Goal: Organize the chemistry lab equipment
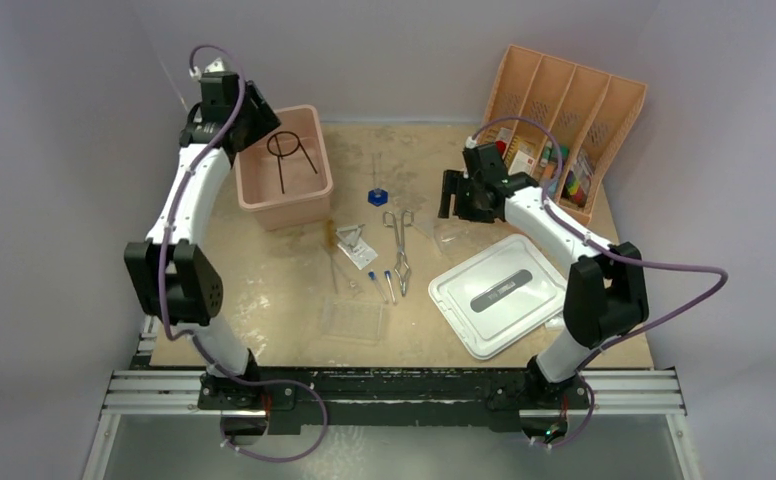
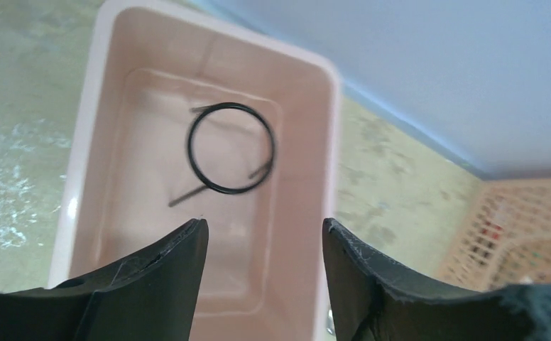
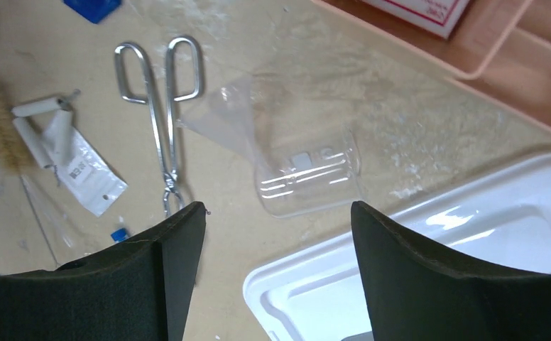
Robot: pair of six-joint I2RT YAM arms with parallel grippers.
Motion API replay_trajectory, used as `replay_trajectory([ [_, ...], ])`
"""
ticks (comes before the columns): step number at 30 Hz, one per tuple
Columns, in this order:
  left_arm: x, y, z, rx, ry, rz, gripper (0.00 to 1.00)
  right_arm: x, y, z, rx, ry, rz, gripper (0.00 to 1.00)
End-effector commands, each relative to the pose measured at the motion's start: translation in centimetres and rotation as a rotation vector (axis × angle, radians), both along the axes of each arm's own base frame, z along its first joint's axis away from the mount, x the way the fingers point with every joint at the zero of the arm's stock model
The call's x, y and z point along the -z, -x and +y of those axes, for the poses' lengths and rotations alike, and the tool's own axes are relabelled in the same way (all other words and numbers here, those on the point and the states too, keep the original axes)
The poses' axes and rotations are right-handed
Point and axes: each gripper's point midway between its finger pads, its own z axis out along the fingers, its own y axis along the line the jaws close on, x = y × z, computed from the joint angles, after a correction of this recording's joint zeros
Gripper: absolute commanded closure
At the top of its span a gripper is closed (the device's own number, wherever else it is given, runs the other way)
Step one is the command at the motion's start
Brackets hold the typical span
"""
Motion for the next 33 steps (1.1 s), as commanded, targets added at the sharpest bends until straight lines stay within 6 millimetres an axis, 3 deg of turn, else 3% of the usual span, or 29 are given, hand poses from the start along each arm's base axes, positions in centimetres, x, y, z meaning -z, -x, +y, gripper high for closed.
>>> replay_trajectory([
  [1, -6.9, 2.6, -4.1, 0.163, 0.027, -0.182, 0.39, 0.7, 0.6, -1.5, 0.086, -0.103, 0.038, 0.24],
  [4, -7.5, 4.2, -7.0, 0.243, 0.023, -0.211, 0.38, 1.1, 0.1, -1.5, 0.041, -0.179, -0.002, 0.25],
  [11, -8.5, 6.6, -10.9, 0.373, 0.085, -0.282, 0.38, 3.3, -0.2, -0.8, -0.103, -0.249, -0.042, 0.26],
  [15, -7.3, 8.3, -13.3, 0.49, 0.135, -0.275, 0.38, 4.4, -0.1, -0.2, -0.192, -0.269, -0.083, 0.3],
  [24, -6.2, 9.3, -16.5, 0.59, 0.188, -0.258, 0.38, 5.1, -0.2, 1.6, -0.372, -0.397, -0.115, 0.46],
  [33, -4.8, 10.3, -18.8, 0.635, 0.177, -0.222, 0.38, 5.4, 0.1, 1.8, -0.343, -0.46, -0.077, 0.7],
])
